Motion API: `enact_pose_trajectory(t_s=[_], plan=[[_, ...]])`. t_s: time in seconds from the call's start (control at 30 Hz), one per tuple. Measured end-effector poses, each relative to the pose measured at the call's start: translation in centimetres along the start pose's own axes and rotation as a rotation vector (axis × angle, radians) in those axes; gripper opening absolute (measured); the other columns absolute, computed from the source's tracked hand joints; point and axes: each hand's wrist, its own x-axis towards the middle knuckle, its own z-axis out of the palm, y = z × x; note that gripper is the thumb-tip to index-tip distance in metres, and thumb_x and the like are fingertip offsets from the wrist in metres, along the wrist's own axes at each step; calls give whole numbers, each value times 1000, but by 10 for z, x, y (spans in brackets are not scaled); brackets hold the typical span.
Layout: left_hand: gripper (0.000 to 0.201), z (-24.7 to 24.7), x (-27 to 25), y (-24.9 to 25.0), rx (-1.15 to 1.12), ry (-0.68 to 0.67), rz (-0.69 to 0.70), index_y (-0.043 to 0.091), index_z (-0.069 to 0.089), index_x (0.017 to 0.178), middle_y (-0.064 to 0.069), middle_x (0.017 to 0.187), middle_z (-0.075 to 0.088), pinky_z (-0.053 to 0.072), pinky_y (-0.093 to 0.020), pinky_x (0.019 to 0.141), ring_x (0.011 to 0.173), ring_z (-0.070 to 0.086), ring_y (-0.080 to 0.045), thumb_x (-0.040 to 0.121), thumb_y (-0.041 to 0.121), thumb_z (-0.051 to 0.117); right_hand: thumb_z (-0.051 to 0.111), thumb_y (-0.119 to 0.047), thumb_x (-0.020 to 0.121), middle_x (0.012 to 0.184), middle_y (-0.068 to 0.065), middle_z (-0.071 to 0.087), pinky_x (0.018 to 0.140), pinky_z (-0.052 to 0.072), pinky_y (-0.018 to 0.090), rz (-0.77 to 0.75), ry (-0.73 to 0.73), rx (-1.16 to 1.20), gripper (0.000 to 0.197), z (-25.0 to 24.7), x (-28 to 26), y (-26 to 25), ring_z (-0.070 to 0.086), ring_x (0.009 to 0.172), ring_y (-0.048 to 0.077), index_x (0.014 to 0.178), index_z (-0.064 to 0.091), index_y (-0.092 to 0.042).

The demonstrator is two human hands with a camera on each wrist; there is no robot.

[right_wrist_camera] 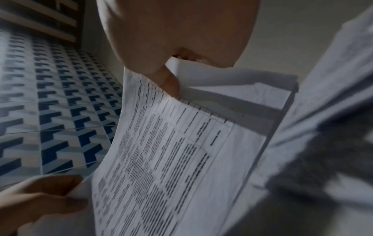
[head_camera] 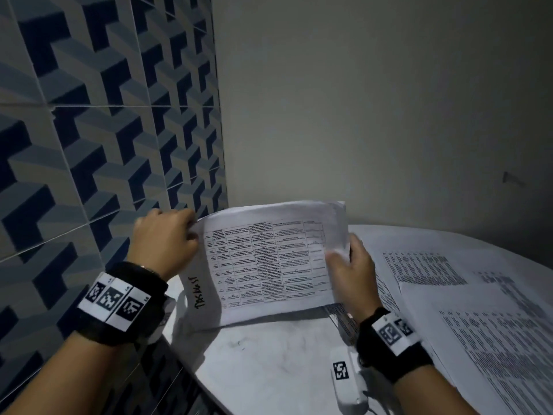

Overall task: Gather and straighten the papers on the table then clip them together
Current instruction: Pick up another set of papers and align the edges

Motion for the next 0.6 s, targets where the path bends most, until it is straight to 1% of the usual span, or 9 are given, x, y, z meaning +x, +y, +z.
enact_pose_trajectory(t_s=[0.1,0.17,0.23,0.3,0.37,0.43,0.5,0.57,0.6], plan=[[7,-19,8,3,42,-177,28,28,56,91,1,90,67,38,-36,74,80,51,-20,94,32,60,59,-4,93,97,-2,74,70,64,45,-128,-97,-141,24,-19,19,-35,73,90,19,104,65,-24],[22,-32,9,11,-96,-317,105,31,57,106,7,101,66,42,-28,68,82,57,-12,91,42,70,54,1,89,95,3,71,70,59,45,-208,-162,-240,23,-33,35,-62,69,91,24,101,64,-17],[38,-44,9,24,-361,-428,175,36,55,114,19,106,63,47,-18,69,87,59,2,85,44,78,56,-2,84,91,10,68,67,50,38,-265,-238,-320,17,-42,47,-88,66,90,32,95,63,-13],[43,-52,8,41,-682,-545,196,35,60,118,17,109,71,57,-21,82,96,68,0,81,35,82,58,-10,77,92,15,67,68,47,38,-304,-305,-397,16,-47,55,-110,64,91,37,92,62,-11],[41,-54,7,54,-900,-652,207,25,66,122,5,111,77,61,-32,85,99,74,-11,84,19,79,60,-11,75,93,17,68,70,51,47,-332,-357,-476,19,-50,56,-125,65,91,38,94,64,-11],[23,-48,4,65,-943,-653,222,14,72,110,-2,98,80,62,-33,76,88,76,-17,87,8,75,64,-4,78,94,12,71,76,55,51,-322,-373,-523,21,-55,55,-132,67,90,32,97,66,-14],[10,-33,2,71,-949,-586,180,10,75,96,-3,84,78,59,-36,69,74,74,-19,86,7,77,68,-3,81,98,8,74,80,58,48,-280,-380,-534,25,-63,55,-128,71,93,27,101,68,-17],[6,-14,-1,74,-982,-528,109,8,76,87,-3,74,75,56,-35,65,66,70,-18,84,4,79,73,-4,83,103,6,75,86,58,39,-217,-386,-506,28,-77,54,-117,73,97,23,108,68,-14],[7,-4,-2,74,-1012,-506,71,7,76,84,-1,71,74,55,-32,64,65,69,-17,83,1,78,74,-3,85,107,6,75,86,57,30,-186,-371,-464,30,-87,55,-111,72,98,19,113,68,-12]])
